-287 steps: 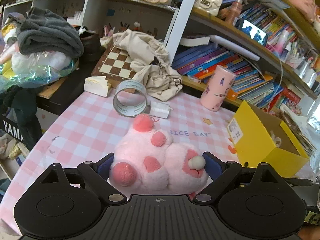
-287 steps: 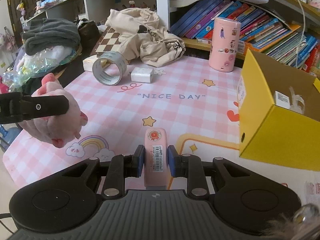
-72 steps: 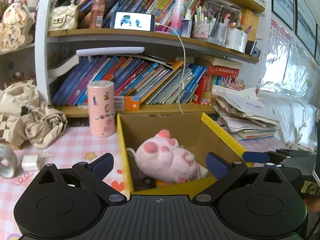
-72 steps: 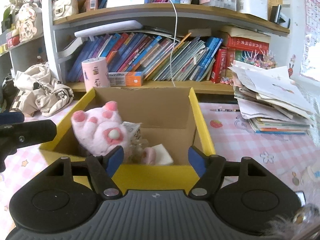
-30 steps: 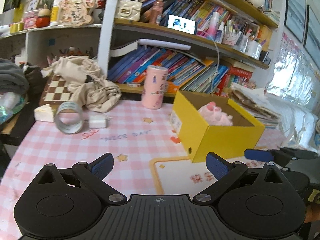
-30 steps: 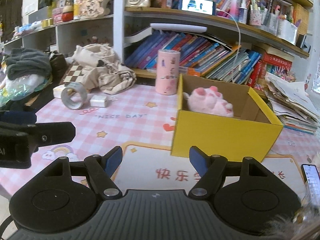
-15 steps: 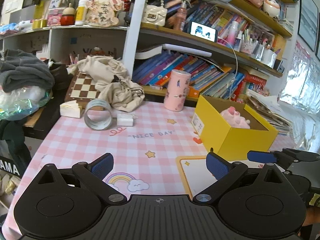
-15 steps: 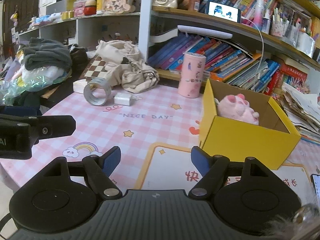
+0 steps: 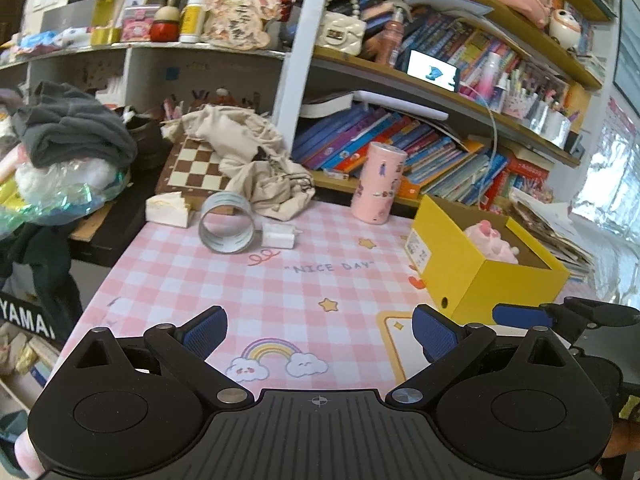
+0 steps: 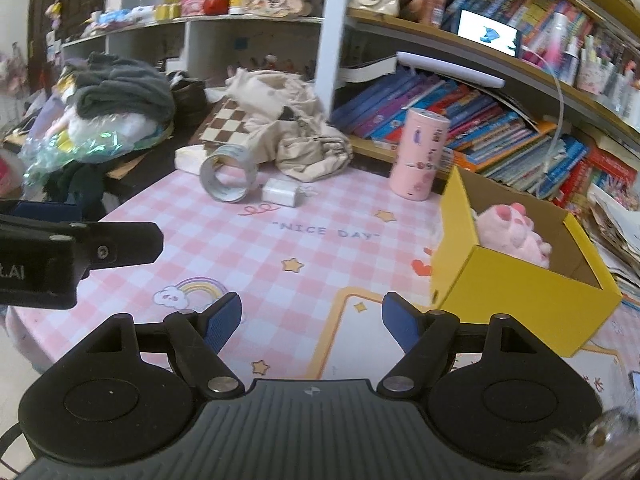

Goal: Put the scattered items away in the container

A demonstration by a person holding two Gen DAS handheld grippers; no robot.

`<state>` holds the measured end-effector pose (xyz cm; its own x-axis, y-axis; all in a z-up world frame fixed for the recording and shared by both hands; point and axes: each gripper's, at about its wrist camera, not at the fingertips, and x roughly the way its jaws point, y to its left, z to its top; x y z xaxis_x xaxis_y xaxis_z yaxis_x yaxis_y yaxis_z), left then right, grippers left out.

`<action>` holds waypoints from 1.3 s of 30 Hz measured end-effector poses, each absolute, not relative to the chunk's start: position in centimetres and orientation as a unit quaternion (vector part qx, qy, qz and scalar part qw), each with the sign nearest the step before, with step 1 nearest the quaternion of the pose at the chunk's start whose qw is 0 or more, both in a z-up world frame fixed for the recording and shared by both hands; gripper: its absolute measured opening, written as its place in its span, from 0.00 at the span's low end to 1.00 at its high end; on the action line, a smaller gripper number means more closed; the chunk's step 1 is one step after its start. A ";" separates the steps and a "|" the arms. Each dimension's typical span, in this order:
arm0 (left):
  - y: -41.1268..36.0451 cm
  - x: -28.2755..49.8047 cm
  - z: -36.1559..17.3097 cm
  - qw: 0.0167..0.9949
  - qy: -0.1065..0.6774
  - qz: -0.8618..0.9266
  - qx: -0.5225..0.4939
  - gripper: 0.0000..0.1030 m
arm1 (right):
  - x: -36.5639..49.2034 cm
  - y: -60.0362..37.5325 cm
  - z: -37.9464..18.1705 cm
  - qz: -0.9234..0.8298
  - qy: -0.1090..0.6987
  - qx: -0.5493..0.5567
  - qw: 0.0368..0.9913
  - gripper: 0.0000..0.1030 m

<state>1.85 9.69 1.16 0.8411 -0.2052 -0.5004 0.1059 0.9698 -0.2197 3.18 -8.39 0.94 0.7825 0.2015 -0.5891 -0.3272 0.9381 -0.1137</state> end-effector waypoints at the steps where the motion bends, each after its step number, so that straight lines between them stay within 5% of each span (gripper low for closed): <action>1: 9.8 1.8 1.1 0.955 0.271 -0.079 -0.093 0.97 | 3.3 -8.2 0.9 0.144 0.299 -0.107 0.937 0.74; 39: 11.1 13.6 -2.5 0.943 0.321 -0.029 -0.081 0.97 | 17.0 -6.8 -3.5 0.188 0.364 -0.089 0.908 0.74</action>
